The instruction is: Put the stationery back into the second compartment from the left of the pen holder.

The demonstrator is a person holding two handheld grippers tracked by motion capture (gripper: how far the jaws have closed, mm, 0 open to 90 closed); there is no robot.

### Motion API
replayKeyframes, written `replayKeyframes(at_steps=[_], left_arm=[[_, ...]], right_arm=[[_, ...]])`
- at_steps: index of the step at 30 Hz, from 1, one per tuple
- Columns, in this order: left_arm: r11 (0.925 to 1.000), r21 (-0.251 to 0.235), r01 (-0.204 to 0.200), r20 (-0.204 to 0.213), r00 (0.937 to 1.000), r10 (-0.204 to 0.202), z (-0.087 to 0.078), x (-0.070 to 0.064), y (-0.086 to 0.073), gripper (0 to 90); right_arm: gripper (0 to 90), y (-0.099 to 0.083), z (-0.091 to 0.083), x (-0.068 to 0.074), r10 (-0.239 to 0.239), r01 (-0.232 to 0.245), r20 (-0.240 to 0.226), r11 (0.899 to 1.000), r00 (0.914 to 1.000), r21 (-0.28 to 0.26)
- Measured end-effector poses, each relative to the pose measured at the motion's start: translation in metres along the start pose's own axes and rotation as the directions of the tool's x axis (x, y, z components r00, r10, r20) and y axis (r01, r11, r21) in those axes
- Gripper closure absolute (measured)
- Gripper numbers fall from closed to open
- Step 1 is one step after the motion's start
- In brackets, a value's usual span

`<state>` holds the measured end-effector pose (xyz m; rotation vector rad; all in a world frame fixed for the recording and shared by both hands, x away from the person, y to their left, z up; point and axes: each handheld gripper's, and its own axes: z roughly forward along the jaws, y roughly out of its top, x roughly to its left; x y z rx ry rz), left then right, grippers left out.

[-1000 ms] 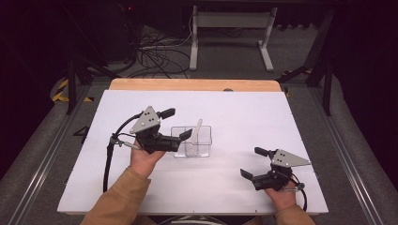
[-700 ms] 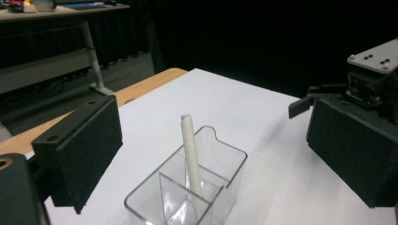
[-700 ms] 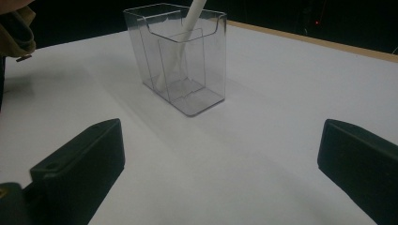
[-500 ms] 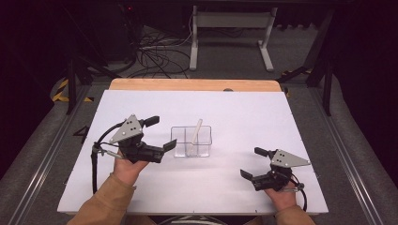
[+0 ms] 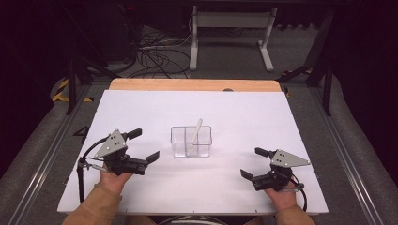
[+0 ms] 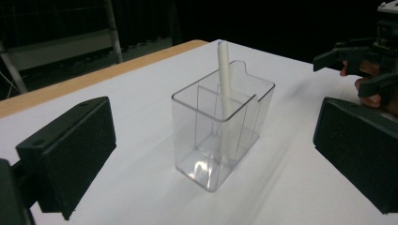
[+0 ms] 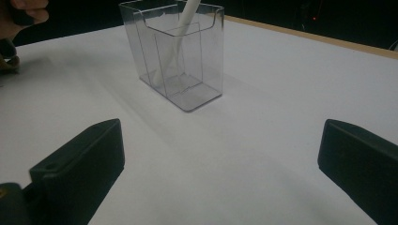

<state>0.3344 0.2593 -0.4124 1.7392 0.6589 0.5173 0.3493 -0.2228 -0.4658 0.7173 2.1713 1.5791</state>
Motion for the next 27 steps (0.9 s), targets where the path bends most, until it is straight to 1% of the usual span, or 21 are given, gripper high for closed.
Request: replayKeyframes(at_steps=[2, 3, 10, 12, 14, 16, 18, 20, 21, 22, 27], left_arm=[[1.0000, -0.001, 0.007, -0.005, 1.0000, -0.007, -0.004, 0.001, -0.007, 0.4], [1.0000, 0.001, 0.001, -0.010, 0.9999, -0.001, -0.006, 0.002, -0.010, 0.4], [0.9990, 0.018, 0.042, -0.025, 0.9988, -0.042, -0.015, 0.004, -0.029, 0.4], [0.9991, 0.030, 0.028, -0.051, 0.9983, -0.027, -0.018, 0.005, -0.034, 0.4], [0.9992, 0.025, 0.030, -0.067, 0.9973, -0.029, -0.022, 0.005, -0.040, 0.5], [0.9987, 0.020, 0.047, -0.070, 0.9965, -0.045, -0.024, 0.003, -0.048, 0.5], [0.9979, 0.032, 0.056, -0.062, 0.9966, -0.054, -0.024, 0.002, -0.053, 0.5], [0.9977, 0.048, 0.049, -0.067, 0.9967, -0.045, -0.024, 0.002, -0.056, 0.5], [0.9980, 0.046, 0.043, -0.067, 0.9969, -0.040, -0.024, 0.002, -0.056, 0.5], [0.9983, 0.051, 0.028, -0.068, 0.9974, -0.025, -0.024, 0.003, -0.056, 0.5], [0.9969, 0.056, 0.055, -0.063, 0.9967, -0.052, -0.024, 0.004, -0.055, 0.5]], right_arm=[[1.4, 0.000, 0.000, 0.000, 0.001, -0.001, 0.000, 1.000, 1.0000, 0.002], [1.4, 0.000, 0.000, 0.000, 0.001, -0.001, 0.000, 1.000, 1.0000, 0.001], [1.4, 0.000, 0.001, 0.001, -0.002, 0.002, 0.001, 1.000, 1.0000, 0.005], [1.4, 0.000, 0.001, 0.001, -0.002, 0.002, 0.001, 1.000, 1.0000, 0.006], [1.4, 0.000, 0.001, 0.001, -0.001, 0.001, 0.000, 1.000, 1.0000, 0.006], [1.4, 0.000, 0.001, 0.001, -0.002, 0.002, 0.000, 1.000, 1.0000, 0.008], [1.4, 0.000, 0.001, 0.001, -0.003, 0.003, -0.001, 1.000, 1.0000, 0.008], [1.4, 0.000, 0.001, 0.001, -0.003, 0.003, -0.002, 1.000, 1.0000, 0.009], [1.4, 0.000, 0.001, 0.001, -0.003, 0.003, -0.002, 1.000, 1.0000, 0.009], [1.4, 0.000, 0.001, 0.001, -0.003, 0.003, -0.003, 1.000, 1.0000, 0.009], [1.4, 0.000, 0.001, 0.001, -0.002, 0.002, -0.005, 1.000, 1.0000, 0.010]])
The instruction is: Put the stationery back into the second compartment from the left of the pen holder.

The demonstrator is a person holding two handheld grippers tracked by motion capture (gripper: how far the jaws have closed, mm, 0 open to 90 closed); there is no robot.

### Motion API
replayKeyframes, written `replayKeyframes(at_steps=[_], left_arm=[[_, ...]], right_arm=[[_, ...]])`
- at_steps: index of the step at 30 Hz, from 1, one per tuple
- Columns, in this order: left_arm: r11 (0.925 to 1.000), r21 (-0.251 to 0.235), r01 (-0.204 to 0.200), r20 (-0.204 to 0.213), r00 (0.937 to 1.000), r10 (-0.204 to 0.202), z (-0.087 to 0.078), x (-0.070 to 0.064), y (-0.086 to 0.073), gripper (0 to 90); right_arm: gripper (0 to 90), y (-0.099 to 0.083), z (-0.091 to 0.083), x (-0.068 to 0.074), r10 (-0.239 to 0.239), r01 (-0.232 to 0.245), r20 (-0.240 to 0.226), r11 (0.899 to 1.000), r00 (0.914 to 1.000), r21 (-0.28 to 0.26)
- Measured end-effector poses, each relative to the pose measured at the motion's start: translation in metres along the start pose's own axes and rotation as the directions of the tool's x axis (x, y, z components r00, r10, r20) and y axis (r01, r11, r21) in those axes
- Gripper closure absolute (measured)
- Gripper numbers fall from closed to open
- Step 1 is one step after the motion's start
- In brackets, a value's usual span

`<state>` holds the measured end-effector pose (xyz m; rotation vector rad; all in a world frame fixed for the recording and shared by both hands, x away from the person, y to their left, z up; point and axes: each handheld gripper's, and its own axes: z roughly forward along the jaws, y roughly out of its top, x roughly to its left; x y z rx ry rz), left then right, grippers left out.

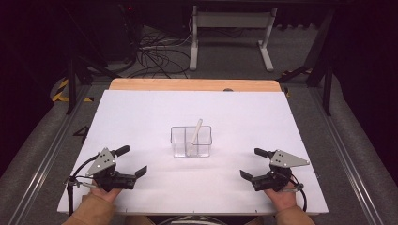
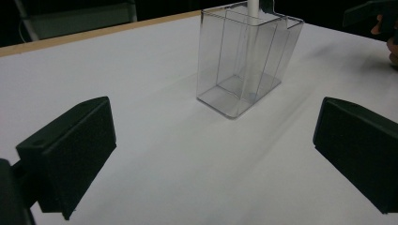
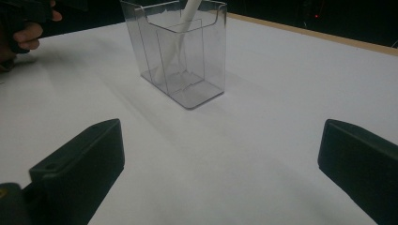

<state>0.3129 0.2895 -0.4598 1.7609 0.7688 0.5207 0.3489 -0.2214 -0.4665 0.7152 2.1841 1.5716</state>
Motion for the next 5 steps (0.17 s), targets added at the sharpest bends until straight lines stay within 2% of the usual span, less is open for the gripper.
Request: replayKeyframes(at_steps=[5], left_arm=[[0.9992, 0.003, 0.039, 0.016, 0.9991, -0.039, -0.0020, 0.0027, 0.0017, 0.6]], right_arm=[[1.4, -0.0001, 0.0004, 0.0000, -0.002, 0.002, -0.001, 1.000, 1.0000, 0.000]])
